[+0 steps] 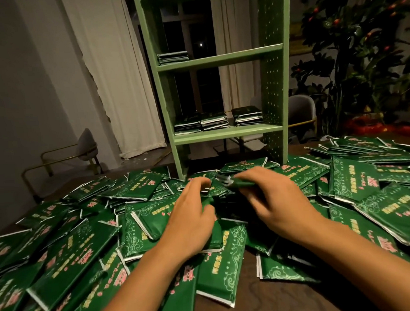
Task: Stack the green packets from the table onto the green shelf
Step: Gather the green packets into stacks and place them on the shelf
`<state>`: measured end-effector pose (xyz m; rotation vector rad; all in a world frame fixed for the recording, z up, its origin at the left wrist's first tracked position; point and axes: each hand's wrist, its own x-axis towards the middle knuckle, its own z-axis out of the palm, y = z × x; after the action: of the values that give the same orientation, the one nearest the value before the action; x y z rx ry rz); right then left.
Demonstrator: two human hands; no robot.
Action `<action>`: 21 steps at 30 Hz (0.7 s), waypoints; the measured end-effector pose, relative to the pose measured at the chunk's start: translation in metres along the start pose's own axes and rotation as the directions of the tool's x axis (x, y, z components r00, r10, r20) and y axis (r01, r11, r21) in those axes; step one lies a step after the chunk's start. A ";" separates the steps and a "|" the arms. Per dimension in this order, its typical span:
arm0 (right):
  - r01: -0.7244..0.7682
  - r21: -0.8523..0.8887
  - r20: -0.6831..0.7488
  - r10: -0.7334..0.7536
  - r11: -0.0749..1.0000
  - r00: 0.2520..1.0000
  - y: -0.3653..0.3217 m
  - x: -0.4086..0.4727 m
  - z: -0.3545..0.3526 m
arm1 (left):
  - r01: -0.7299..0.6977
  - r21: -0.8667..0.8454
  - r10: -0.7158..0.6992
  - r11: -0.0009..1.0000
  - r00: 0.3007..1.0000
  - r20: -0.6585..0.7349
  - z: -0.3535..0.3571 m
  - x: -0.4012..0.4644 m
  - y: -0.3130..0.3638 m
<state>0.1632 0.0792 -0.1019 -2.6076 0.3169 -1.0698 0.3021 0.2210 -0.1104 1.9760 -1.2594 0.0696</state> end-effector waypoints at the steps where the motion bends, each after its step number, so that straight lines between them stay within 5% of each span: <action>1: 0.001 0.141 -0.054 0.007 0.990 0.999 -0.003 0.002 -0.002 | -0.011 -0.017 0.012 1.000 1.000 0.024 -0.001 -0.001 0.000; 4: -0.057 0.444 -0.063 0.094 0.894 0.994 -0.014 0.006 -0.009 | -0.046 -0.152 0.048 0.987 0.999 0.012 -0.007 -0.001 0.003; 8: -0.112 0.612 0.042 0.110 0.783 0.993 -0.025 0.005 -0.010 | 0.016 -0.463 -0.049 0.886 0.997 -0.060 -0.020 0.001 0.010; 14: -0.234 0.539 0.097 0.217 0.809 0.971 -0.015 0.005 -0.002 | 0.010 -0.530 -0.117 0.848 0.979 -0.168 -0.022 0.004 0.013; 18: -0.420 0.528 0.215 0.362 0.738 0.907 -0.005 -0.001 -0.003 | 0.125 -0.773 -0.324 0.621 0.940 -0.108 -0.030 0.006 0.007; 21: -0.450 0.629 0.236 0.397 0.633 0.887 -0.005 0.000 -0.004 | 0.183 -0.870 -0.355 0.458 0.935 0.010 -0.029 0.004 0.009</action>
<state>0.1607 0.0833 -0.0977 -1.7816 0.4099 -0.7241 0.3062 0.2345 -0.0834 1.1824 -0.6036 -0.4710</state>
